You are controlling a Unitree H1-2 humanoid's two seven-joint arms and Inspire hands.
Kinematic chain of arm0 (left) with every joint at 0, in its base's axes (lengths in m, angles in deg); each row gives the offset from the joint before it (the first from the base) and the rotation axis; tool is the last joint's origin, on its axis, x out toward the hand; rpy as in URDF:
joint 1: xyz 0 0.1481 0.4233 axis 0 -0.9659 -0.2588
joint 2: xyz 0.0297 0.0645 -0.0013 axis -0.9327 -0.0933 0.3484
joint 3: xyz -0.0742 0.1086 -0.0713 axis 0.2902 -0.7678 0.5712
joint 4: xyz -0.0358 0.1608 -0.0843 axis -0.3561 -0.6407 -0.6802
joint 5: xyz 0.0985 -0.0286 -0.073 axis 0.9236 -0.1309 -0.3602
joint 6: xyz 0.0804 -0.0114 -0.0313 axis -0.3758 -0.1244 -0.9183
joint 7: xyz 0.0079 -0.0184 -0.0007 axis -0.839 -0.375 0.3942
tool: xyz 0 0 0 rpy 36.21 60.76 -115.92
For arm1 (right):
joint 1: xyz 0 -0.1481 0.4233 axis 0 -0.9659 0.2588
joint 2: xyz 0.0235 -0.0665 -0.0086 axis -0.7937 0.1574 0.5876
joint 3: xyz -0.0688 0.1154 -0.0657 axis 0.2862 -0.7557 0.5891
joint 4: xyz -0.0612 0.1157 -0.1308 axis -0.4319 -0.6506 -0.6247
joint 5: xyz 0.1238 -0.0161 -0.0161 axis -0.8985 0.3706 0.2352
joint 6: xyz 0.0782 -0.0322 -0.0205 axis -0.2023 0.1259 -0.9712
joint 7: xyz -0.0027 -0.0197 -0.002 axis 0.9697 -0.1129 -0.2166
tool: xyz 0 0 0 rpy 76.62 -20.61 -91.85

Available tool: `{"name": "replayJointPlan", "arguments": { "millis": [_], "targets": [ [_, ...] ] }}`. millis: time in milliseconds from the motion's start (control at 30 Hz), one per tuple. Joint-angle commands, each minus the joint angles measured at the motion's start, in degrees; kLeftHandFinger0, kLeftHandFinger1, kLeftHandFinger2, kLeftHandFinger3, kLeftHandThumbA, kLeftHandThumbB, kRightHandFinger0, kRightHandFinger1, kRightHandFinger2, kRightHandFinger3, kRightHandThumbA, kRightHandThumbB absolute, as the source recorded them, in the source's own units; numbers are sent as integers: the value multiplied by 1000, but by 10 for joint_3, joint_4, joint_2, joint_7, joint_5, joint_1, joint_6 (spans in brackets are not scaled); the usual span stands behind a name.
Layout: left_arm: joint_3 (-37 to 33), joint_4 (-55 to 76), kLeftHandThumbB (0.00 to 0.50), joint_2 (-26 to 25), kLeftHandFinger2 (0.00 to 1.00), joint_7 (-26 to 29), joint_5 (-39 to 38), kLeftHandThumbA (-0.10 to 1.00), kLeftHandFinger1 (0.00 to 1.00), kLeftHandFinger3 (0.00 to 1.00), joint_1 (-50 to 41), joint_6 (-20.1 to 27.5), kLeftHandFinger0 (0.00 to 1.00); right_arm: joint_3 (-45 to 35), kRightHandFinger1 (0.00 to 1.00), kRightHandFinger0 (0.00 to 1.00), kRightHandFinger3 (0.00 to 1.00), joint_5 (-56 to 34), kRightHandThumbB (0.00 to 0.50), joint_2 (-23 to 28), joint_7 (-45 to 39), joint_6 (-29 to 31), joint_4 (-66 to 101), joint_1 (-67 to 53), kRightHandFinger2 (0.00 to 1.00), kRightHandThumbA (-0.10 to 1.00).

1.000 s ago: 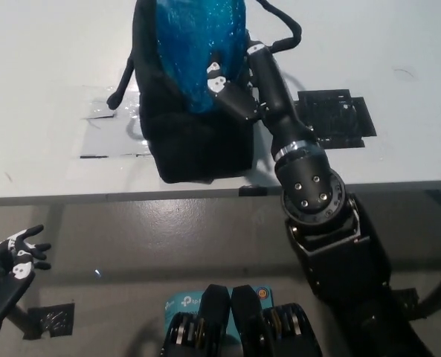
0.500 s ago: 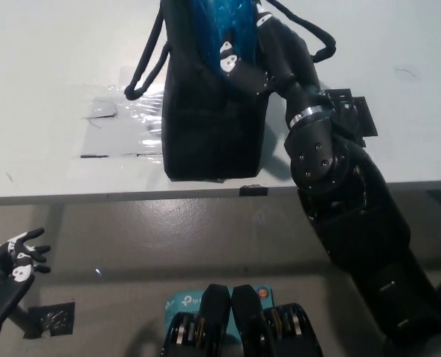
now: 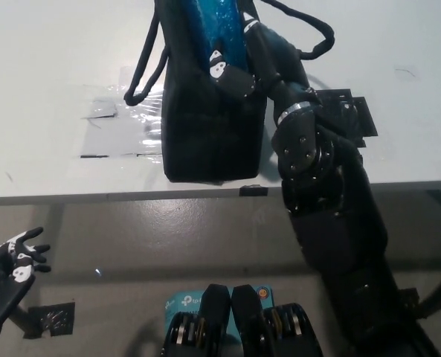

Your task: The robot uses its right hand to pick up a stack of plates kept in the middle of the desk and put it inside a bag kept next to it

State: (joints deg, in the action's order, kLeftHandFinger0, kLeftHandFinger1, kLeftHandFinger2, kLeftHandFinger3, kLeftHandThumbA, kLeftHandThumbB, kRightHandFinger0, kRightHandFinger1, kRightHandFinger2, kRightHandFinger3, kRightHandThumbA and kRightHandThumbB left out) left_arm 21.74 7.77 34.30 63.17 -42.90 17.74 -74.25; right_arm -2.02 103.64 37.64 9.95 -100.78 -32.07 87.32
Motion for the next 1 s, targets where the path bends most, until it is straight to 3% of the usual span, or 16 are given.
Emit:
{"name": "replayJointPlan", "arguments": {
  "millis": [0,33,133,167,267,367,433,567,667,700,767,833,867,900,933,967],
  "targets": [
    [-2,3,39,-17,810,-15,3,-100,731,1000,0,37,601,-35,46,0,313,64,400,-29,-44,-8,19,32,395,-100],
    [-2,4,40,-17,811,-16,3,-100,733,1000,0,35,603,-46,51,0,379,69,391,-36,-41,-8,17,32,402,-100],
    [3,4,35,-12,813,-13,0,-100,734,1000,-7,37,605,-77,1,0,380,69,369,-54,-34,-8,14,38,318,-100],
    [3,5,37,-12,812,-12,0,-100,733,1000,-7,36,602,-82,0,0,347,72,333,-57,-36,-8,14,39,268,-100],
    [3,6,66,-9,819,-9,2,-100,740,1000,-9,33,636,-104,0,0,283,58,322,-66,-35,-8,22,43,124,-100],
    [1,8,308,-9,820,-9,2,-100,749,1000,-14,29,660,-137,0,0,136,55,255,-83,-34,-8,24,46,0,-100],
    [1,8,410,-9,820,-9,2,-100,747,1000,-14,29,649,-154,0,0,41,51,248,-92,-31,-8,21,49,0,-100],
    [-1,6,430,-10,815,-7,9,-100,742,1000,-15,31,650,-235,0,0,0,29,355,-125,-7,-8,4,73,0,-100],
    [-2,6,425,-10,806,-9,9,-100,741,1000,-17,33,651,-227,0,0,23,28,246,-125,3,-8,0,67,0,-100],
    [-2,6,424,-10,804,-9,10,-100,740,1000,-18,33,647,-223,0,0,1,31,240,-125,4,-8,-2,65,0,-100],
    [-3,6,419,-10,790,-11,9,-100,733,1000,-18,34,628,-207,0,0,280,36,189,-118,-6,-8,-5,60,1,-100],
    [-4,6,420,-10,792,-11,9,-100,736,1000,-17,31,627,-210,0,0,713,54,111,-118,-26,-8,-11,63,0,-35],
    [-5,7,420,-10,793,-11,9,-100,737,1000,-17,30,627,-212,0,0,732,56,79,-120,-31,-8,-9,61,0,-30],
    [-6,7,419,-10,794,-11,9,-100,738,1000,-17,29,626,-194,245,119,1000,77,161,-117,-53,-8,-1,55,337,329],
    [-6,6,418,-10,795,-11,8,-100,738,1000,-17,30,626,-189,256,118,1000,79,143,-115,-58,-8,1,53,354,350],
    [-6,6,420,-11,796,-12,10,-100,738,1000,-17,31,625,-170,371,193,1000,78,155,-107,-66,-8,4,49,561,398]
  ]
}}
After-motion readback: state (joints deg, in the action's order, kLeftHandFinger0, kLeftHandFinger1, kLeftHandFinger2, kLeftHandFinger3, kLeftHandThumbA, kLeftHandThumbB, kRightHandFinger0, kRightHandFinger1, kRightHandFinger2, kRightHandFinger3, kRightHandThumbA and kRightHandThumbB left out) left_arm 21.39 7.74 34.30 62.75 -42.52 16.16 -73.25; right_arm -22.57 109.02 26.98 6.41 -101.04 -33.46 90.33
